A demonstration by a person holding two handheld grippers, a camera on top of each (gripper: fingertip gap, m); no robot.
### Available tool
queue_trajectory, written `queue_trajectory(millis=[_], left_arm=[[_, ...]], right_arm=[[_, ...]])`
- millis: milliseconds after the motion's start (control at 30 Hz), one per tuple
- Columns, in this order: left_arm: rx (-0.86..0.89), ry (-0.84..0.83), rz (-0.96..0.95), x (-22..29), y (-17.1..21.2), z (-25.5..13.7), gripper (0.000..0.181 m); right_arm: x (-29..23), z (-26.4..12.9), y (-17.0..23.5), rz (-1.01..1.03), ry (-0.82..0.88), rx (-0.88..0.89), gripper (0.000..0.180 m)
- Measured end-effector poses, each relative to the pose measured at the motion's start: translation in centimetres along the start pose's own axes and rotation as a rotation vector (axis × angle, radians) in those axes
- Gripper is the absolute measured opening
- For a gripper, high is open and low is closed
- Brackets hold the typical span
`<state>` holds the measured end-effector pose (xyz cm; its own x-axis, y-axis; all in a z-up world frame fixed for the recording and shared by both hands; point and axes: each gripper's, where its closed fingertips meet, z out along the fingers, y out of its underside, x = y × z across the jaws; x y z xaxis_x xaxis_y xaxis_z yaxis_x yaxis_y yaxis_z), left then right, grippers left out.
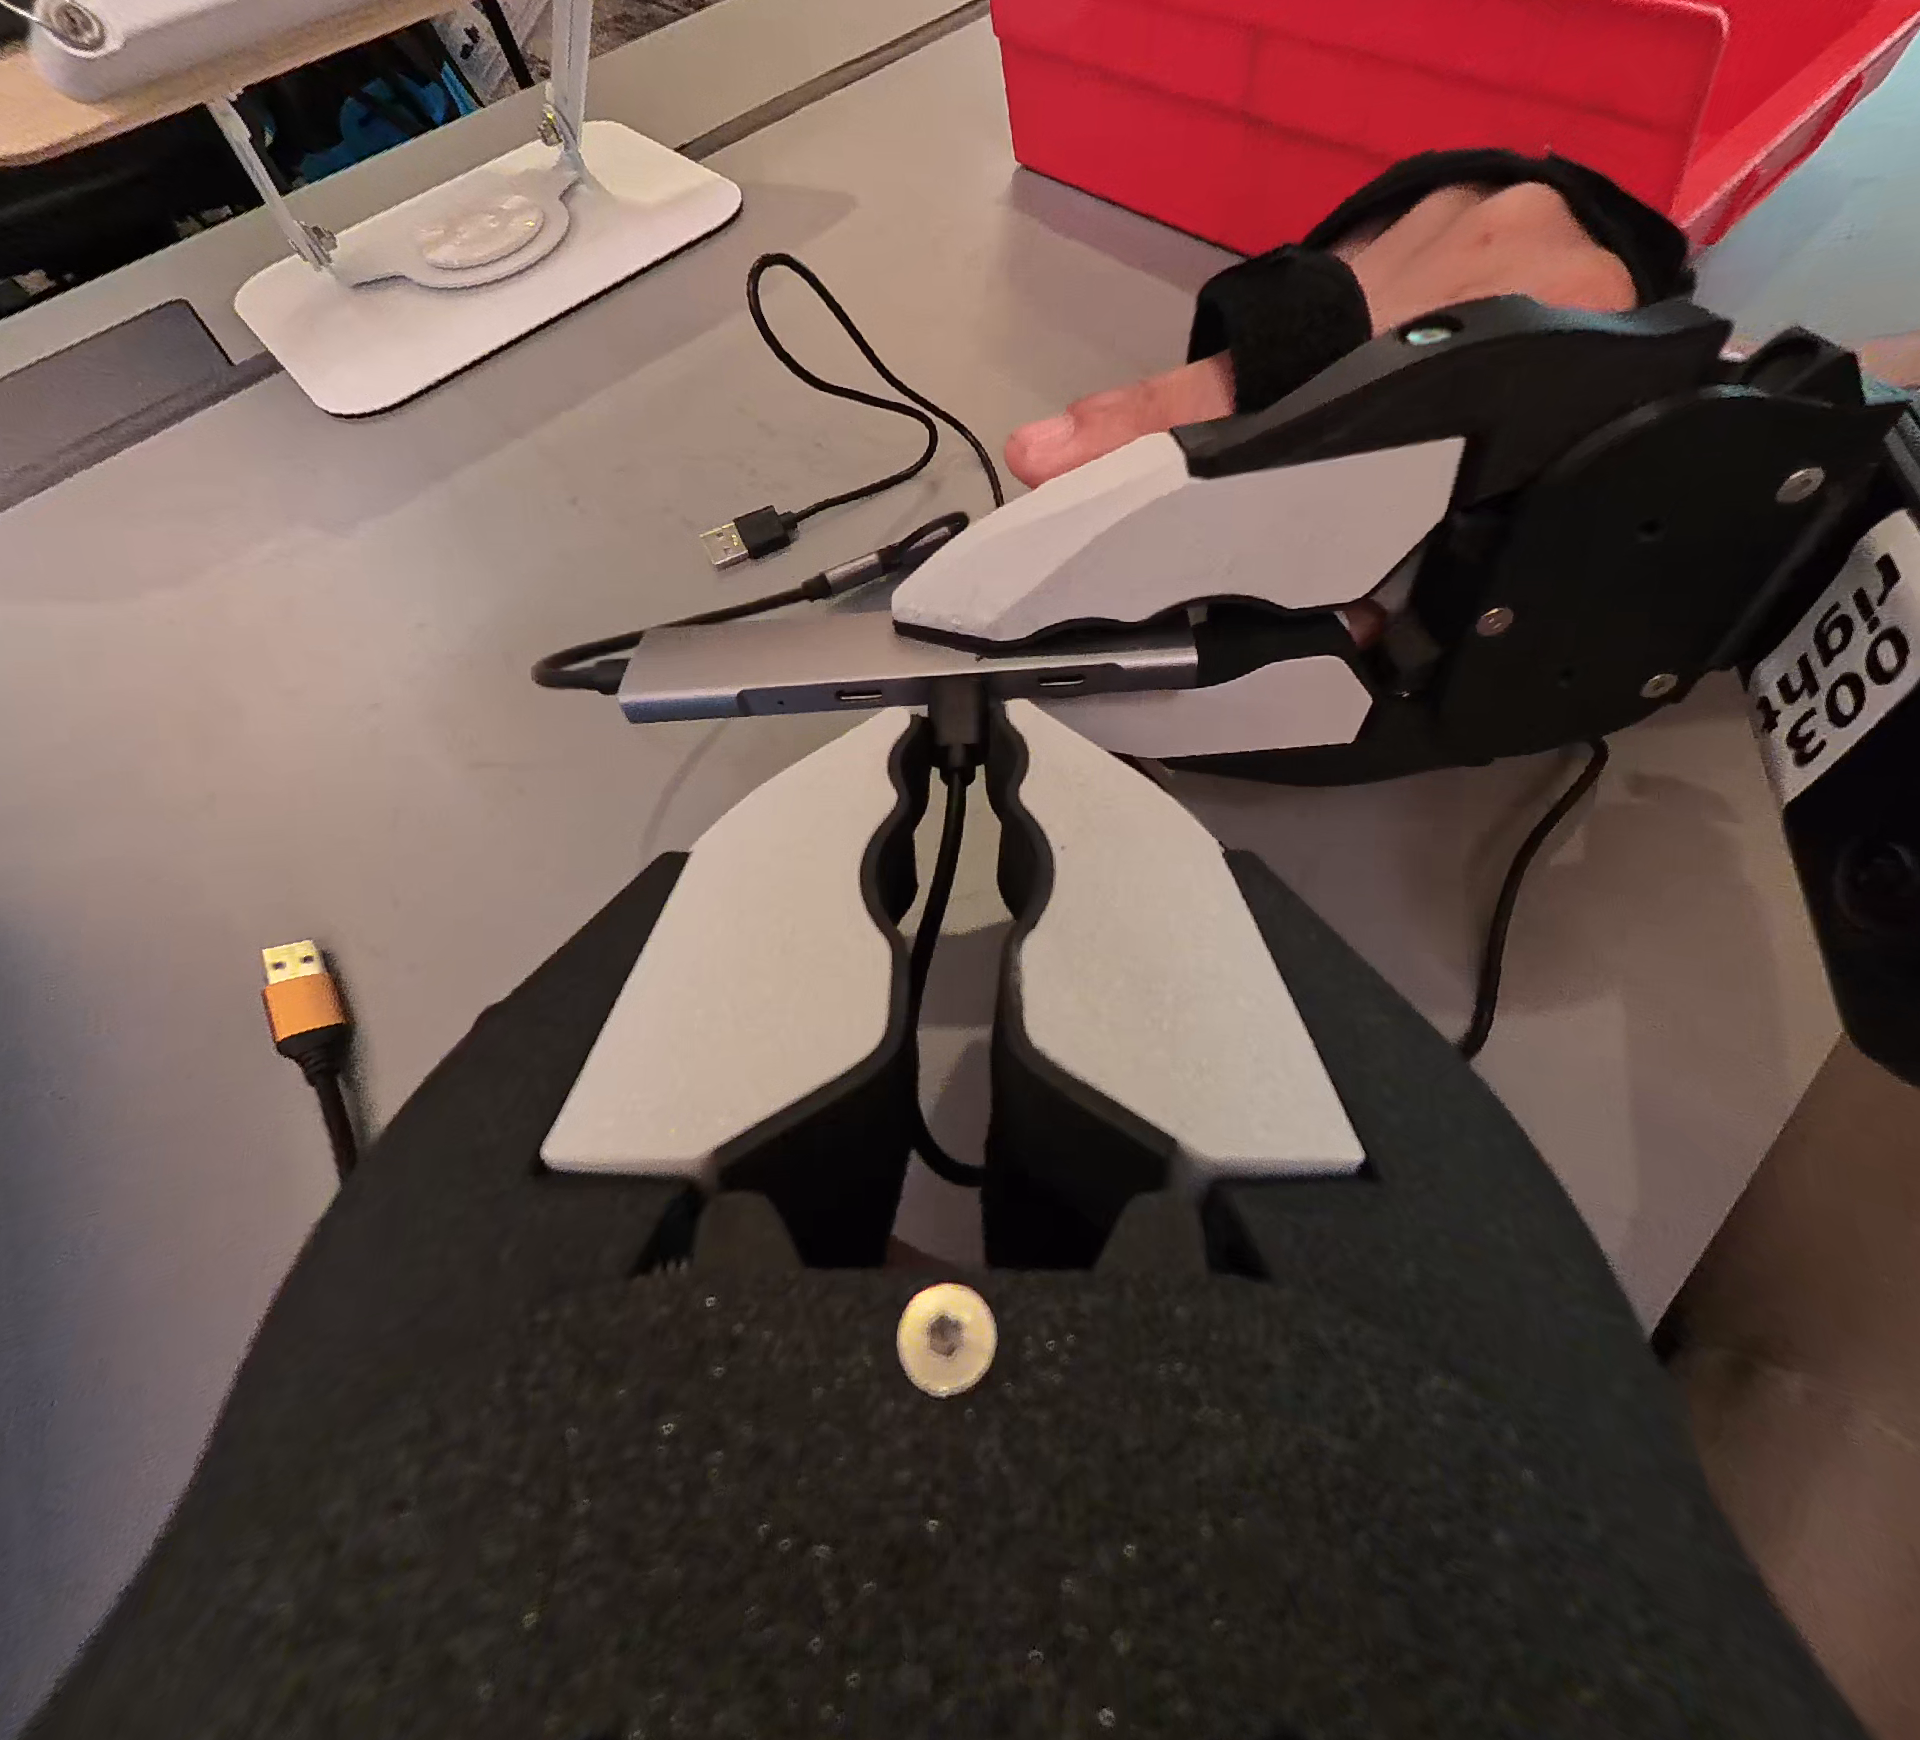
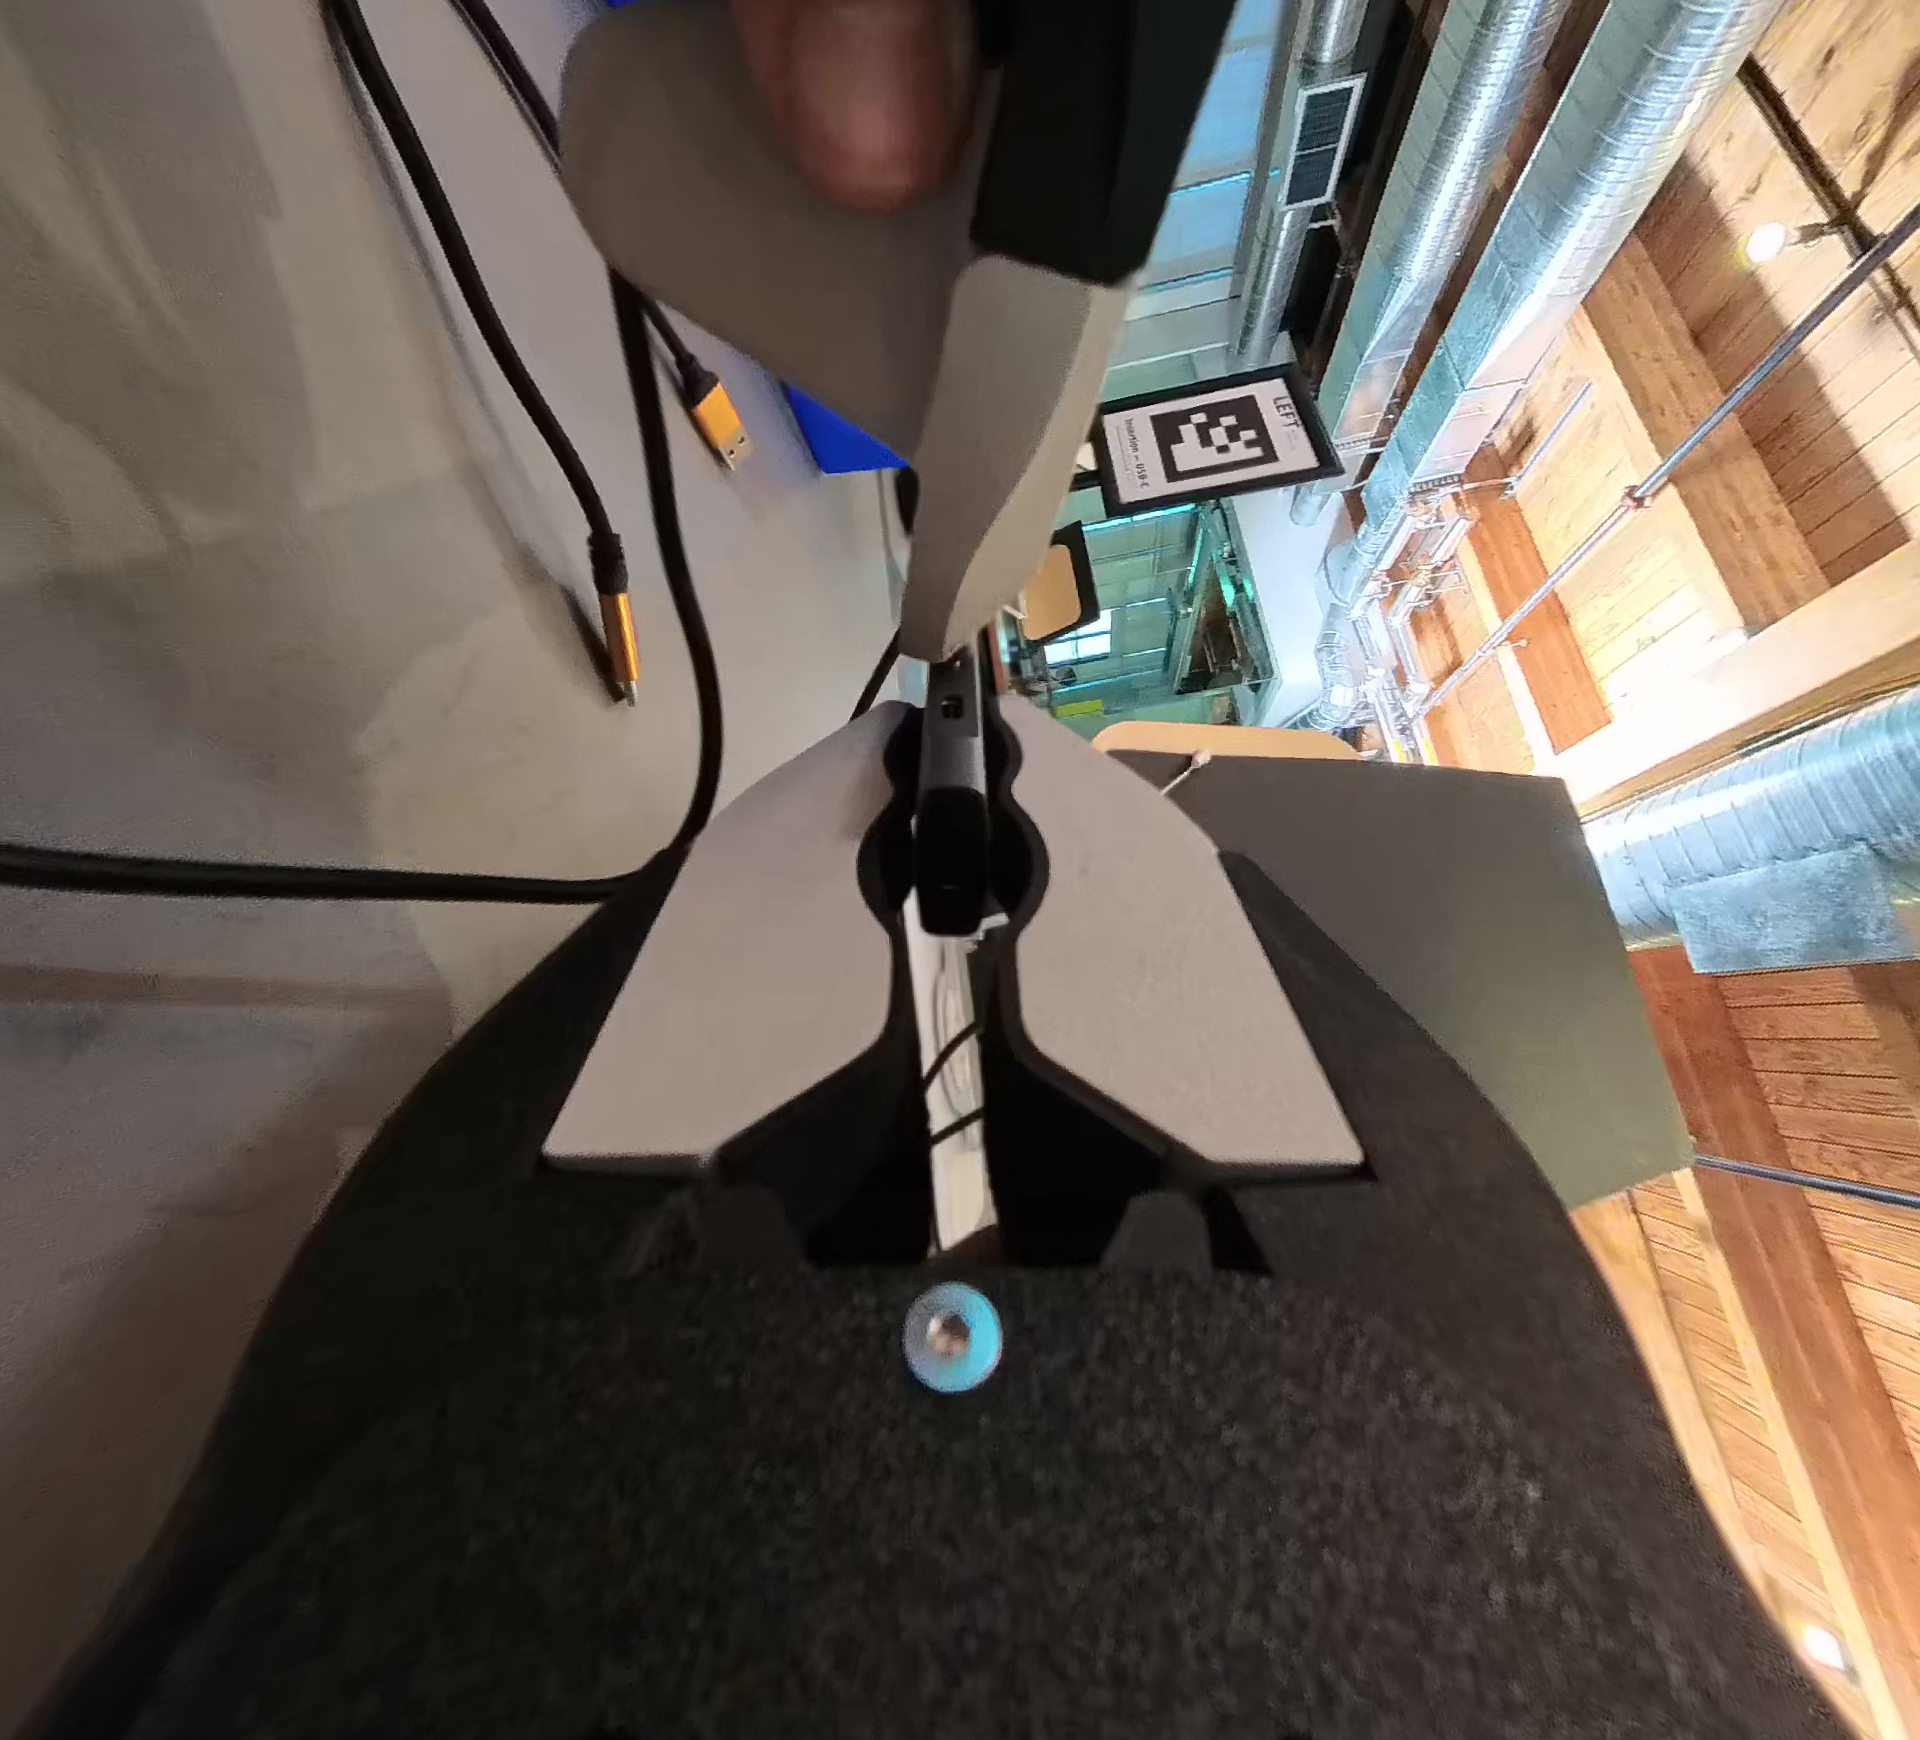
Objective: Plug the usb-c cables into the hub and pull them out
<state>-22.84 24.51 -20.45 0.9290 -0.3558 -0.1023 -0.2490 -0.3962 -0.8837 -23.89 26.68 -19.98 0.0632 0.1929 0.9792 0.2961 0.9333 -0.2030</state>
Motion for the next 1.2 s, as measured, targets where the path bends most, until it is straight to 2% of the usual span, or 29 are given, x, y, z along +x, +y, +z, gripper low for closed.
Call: queue_trajectory(millis=[300,400,1200], left_arm=[[-0.031,0.011,0.033,-0.2,0.6,-0.9,0.010],[-0.031,0.016,-0.014,-0.3,0.7,-1.1,0.010],[-0.086,-0.059,0.103,-0.2,1.1,-1.2,0.010]], right_arm=[[-0.3,0.4,-0.8,-0.007,0.006,-0.008,0.010],[-0.3,0.6,-0.9,-0.003,0.008,-0.017,0.010],[-0.8,1.1,-0.4,0.059,-0.054,-0.055,0.010]])
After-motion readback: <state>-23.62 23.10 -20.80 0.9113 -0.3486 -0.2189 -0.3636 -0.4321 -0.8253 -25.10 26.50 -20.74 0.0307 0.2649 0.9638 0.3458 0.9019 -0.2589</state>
